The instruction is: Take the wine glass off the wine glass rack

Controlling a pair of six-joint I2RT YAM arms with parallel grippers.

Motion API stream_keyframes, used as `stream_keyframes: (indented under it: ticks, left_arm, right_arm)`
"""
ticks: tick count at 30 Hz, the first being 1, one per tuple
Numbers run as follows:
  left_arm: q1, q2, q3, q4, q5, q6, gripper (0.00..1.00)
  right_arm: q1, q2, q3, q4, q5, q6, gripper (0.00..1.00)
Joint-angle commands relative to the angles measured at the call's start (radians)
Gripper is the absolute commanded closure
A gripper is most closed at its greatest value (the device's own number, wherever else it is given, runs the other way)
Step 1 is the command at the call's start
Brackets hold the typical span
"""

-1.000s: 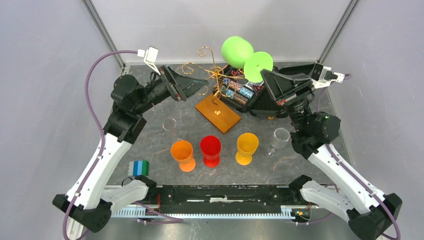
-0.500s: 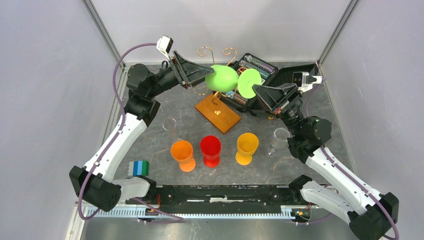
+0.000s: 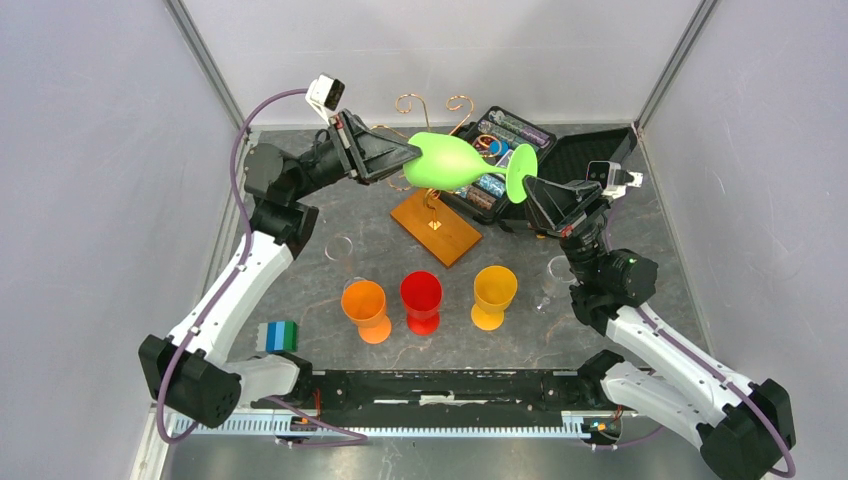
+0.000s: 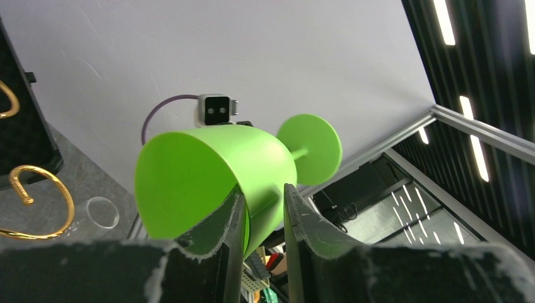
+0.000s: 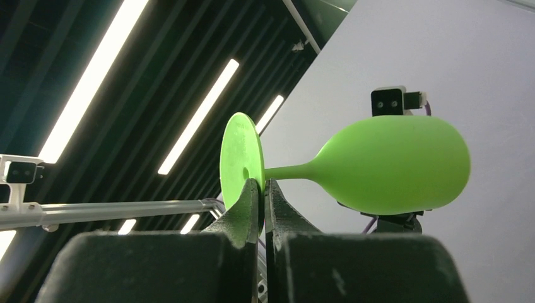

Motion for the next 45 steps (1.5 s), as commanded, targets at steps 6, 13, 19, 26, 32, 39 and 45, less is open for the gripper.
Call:
stream_keyframes:
  ticks: [6,13,19,26,32,39,45]
  left_arm:
    - [-0.009,-0.111,0.013,0.156,0.185,-0.033,0.85]
    - [-0.010,-0.116,0.017,0.155,0.221,0.009,0.62]
    - [-0.012,-0.118,0.017,0.119,0.228,0.094,0.73]
    - [-0.013,-0.132,0.031,-0.041,0.198,0.248,0.98]
    - [-0.013,-0.159,0.040,-0.155,0.148,0.357,0.98]
    - [-0.011,-0.200,0.123,-0.488,-0.016,0.626,0.98]
    - [-0.010,-0.255,0.268,-0.939,-0.337,0.962,0.98]
  right_arm:
    - [-0.005,0.072,-0.016,0.002,0.119,-0.017,1.00]
    - [-0.004,0.111,-0.008,-0.010,0.104,0.008,1.00]
    - [-0.002,0.126,-0.009,-0.021,0.106,0.020,1.00]
    - [-0.002,0.135,-0.013,-0.019,0.106,0.039,1.00]
    - [-0.001,0.134,-0.019,-0.021,0.105,0.041,1.00]
    - [0.000,0.126,-0.019,-0.020,0.104,-0.017,0.57]
    - [-0.001,0.051,-0.019,-0.123,0.143,-0.180,0.26]
